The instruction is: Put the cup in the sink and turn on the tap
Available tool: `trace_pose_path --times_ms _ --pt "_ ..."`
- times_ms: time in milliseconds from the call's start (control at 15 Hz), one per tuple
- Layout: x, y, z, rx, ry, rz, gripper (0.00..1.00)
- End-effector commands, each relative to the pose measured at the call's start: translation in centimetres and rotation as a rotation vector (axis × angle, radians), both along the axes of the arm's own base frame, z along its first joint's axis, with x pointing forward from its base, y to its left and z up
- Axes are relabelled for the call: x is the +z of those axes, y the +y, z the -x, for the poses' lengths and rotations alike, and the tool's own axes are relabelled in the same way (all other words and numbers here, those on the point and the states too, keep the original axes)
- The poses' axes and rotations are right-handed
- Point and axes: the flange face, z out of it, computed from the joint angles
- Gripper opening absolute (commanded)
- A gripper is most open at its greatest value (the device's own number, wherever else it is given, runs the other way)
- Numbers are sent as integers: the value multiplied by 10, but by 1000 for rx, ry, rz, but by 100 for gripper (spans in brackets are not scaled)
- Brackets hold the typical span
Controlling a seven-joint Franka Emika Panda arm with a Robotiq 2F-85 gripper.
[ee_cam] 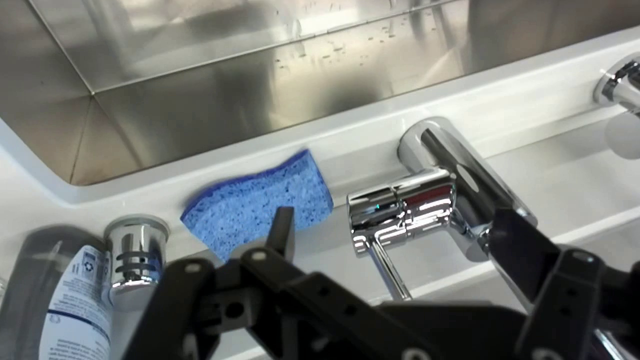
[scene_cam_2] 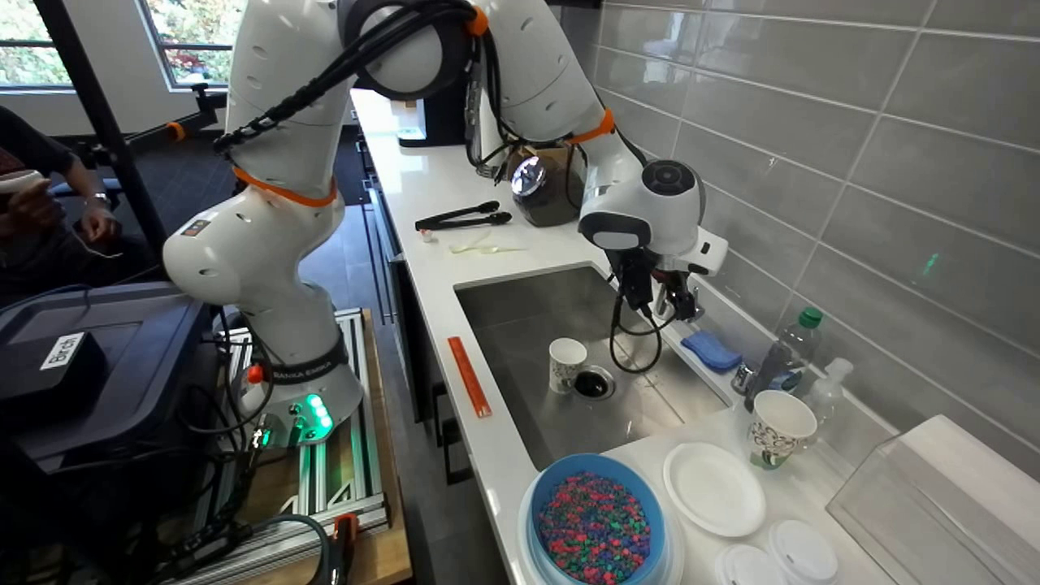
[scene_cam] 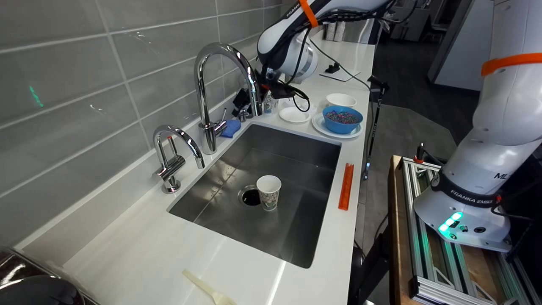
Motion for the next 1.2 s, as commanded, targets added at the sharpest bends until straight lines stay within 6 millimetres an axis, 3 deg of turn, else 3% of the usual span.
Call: trace_pose_path --times_ms 0,400,933,1000,1133 --pt "-2 -8 -24 -28 -22 -51 100" --pt "-2 -17 -49 -64 -52 -87 100" --pt "-9 -25 -60 -79 -48 -83 97" --pt "-10 -28 -60 -84 -47 -83 91" --pt "-11 -31 -60 -92 -46 -83 70"
